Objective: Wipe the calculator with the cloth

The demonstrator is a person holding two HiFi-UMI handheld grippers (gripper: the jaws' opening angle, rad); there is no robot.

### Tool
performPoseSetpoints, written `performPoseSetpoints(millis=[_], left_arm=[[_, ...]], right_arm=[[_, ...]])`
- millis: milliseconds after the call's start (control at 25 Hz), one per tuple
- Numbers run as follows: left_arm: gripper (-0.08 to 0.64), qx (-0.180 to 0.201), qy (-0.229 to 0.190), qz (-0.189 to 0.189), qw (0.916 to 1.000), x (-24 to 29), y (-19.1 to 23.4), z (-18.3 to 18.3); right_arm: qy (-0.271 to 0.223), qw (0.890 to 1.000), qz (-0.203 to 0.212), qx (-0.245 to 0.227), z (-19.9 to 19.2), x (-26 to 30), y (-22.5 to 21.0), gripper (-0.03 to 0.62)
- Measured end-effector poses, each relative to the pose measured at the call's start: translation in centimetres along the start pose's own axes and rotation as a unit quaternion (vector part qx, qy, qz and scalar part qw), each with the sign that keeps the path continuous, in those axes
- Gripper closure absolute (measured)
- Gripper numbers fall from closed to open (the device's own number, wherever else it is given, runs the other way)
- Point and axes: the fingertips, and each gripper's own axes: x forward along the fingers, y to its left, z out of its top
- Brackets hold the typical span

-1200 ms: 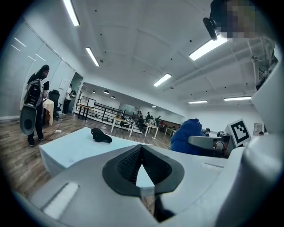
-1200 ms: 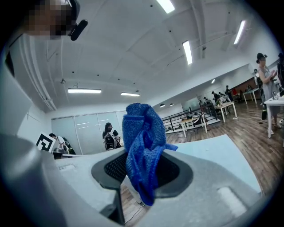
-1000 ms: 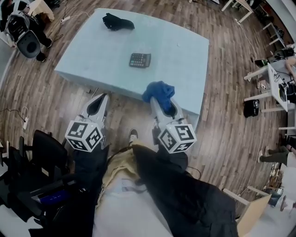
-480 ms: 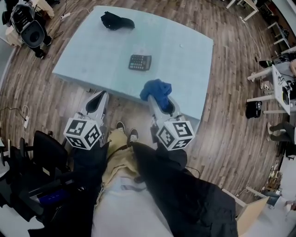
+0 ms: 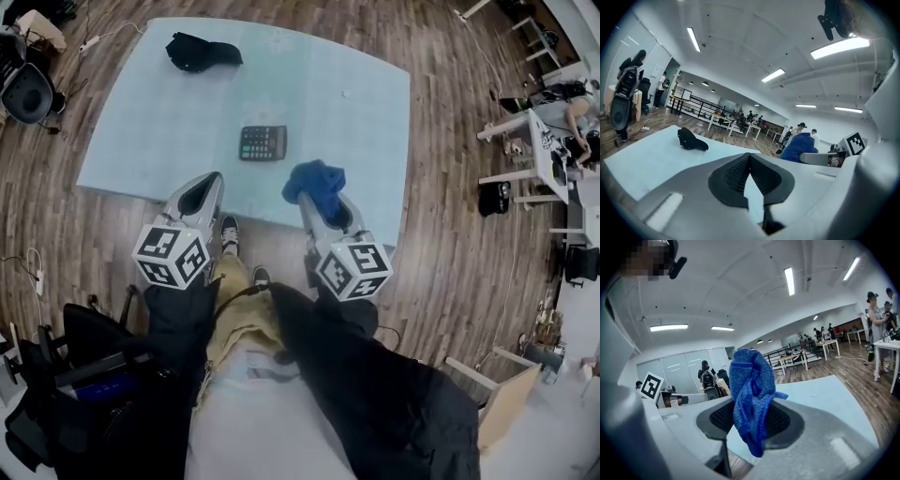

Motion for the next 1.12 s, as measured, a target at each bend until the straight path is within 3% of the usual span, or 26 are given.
performPoseSetpoints(millis=[360, 520, 760, 1120], left_arm=[[0.558, -0.025, 0.027, -0.017, 0.9992, 6.7, 8.1, 2.7], [0.558, -0.038, 0.055, -0.014, 0.9977, 8.9, 11.7, 1.4], [0.558, -0.043, 0.098, -0.003, 0.9942, 10.2, 12.7, -1.6], [0.558, -0.053, 0.167, 0.034, 0.9840, 13.9, 14.4, -7.3]], right_arm=[[0.035, 0.999, -0.029, -0.005, 1.8, 9.9, -0.2, 0.436], [0.066, 0.997, -0.043, 0.003, -0.1, 13.1, -0.5, 0.436], [0.114, 0.992, -0.062, 0.014, -3.3, 13.3, -2.1, 0.436], [0.208, 0.977, -0.037, 0.019, -9.6, 17.3, -5.4, 0.436]])
